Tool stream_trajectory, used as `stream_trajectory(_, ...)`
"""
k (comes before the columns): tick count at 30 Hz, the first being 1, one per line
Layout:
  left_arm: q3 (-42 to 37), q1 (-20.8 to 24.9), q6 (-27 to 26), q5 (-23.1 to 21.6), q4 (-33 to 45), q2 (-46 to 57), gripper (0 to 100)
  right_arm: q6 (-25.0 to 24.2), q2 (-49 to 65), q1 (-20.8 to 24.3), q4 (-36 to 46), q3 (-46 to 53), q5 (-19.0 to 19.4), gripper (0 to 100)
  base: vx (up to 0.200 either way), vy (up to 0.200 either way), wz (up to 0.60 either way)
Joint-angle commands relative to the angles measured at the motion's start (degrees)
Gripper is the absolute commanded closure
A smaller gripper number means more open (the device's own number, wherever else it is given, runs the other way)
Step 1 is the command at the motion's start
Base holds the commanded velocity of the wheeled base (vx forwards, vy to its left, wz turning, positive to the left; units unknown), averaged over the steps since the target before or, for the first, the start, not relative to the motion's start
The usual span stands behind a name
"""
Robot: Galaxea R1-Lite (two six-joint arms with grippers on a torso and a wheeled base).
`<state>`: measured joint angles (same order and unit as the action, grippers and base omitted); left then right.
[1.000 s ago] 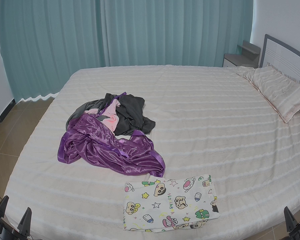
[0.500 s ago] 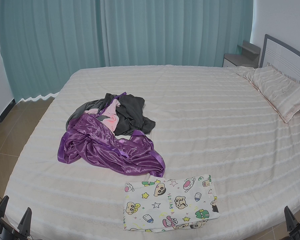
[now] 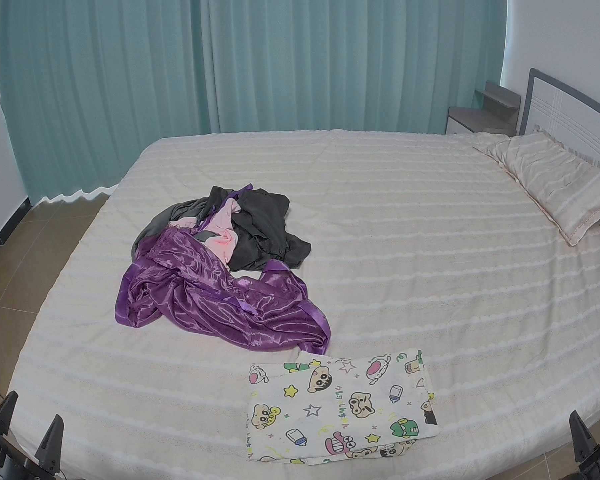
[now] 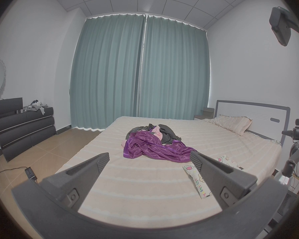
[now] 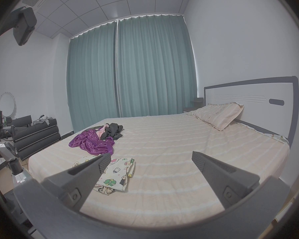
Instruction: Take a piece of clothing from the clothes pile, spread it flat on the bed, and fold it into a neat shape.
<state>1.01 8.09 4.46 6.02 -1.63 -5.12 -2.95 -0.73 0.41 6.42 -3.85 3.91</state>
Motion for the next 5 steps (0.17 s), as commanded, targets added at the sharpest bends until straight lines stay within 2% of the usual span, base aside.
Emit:
stream_trajectory(1,-1.0,0.0,0.0,0.0,0.0,-0.3,0,0.0,0.7,0.0,0.0,0.1,0.0,0,0.0,0.0,0.0)
stream_trajectory(5,-1.0,0.0,0.0,0.0,0.0,-0.3,0,0.0,0.7,0.0,0.0,0.1,0.0,0,0.0,0.0,0.0)
